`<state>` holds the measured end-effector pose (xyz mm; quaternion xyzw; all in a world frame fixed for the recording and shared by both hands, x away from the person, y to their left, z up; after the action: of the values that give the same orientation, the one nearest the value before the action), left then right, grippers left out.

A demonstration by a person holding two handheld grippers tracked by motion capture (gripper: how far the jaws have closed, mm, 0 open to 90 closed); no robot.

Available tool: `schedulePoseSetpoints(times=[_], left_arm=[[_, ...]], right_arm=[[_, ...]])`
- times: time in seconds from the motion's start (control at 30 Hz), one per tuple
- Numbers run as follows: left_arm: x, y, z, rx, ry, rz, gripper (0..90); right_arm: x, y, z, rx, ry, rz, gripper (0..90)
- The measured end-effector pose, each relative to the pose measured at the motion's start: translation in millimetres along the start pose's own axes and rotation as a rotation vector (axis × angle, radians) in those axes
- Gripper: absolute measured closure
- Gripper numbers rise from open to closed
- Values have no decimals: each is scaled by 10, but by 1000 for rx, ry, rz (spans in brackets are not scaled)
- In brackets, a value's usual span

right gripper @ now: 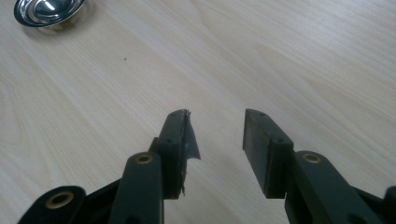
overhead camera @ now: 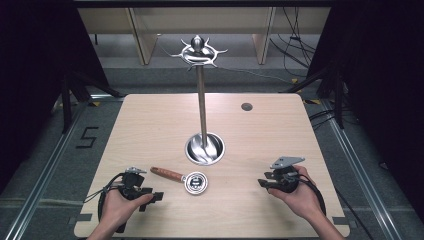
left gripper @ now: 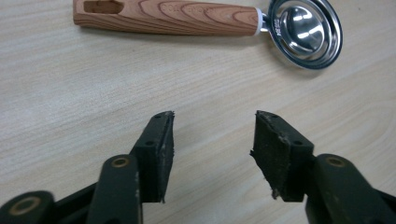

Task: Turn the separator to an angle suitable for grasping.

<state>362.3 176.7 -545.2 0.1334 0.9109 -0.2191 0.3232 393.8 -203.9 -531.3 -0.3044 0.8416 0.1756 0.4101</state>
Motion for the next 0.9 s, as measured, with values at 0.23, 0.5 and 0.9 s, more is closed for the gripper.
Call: schedulePoseSetpoints(times=[0.23, 0.5, 0.9], left_arm=[[-138, -11, 105, -41, 27, -68, 385], [-215, 84, 197, -88, 71, 3, 766], [-303, 144, 301, -117, 114, 20, 894]], right_arm=[[0, 58, -17, -12, 29, 26, 604], [-10, 33, 4, -16, 14, 0, 603], [-38, 16, 8, -3, -14, -19, 603]])
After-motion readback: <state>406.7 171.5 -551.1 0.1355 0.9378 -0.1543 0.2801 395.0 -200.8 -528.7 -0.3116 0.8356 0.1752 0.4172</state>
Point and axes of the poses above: each handheld gripper's, and its own axes: z roughly forward along the jaws, x roughly out of its underside, y roughly to its left, the point moved 8 cm from there along z, roughly forward along the jaws, and after that the axes turned 12 degrees about -y, right-handed, at the moved point
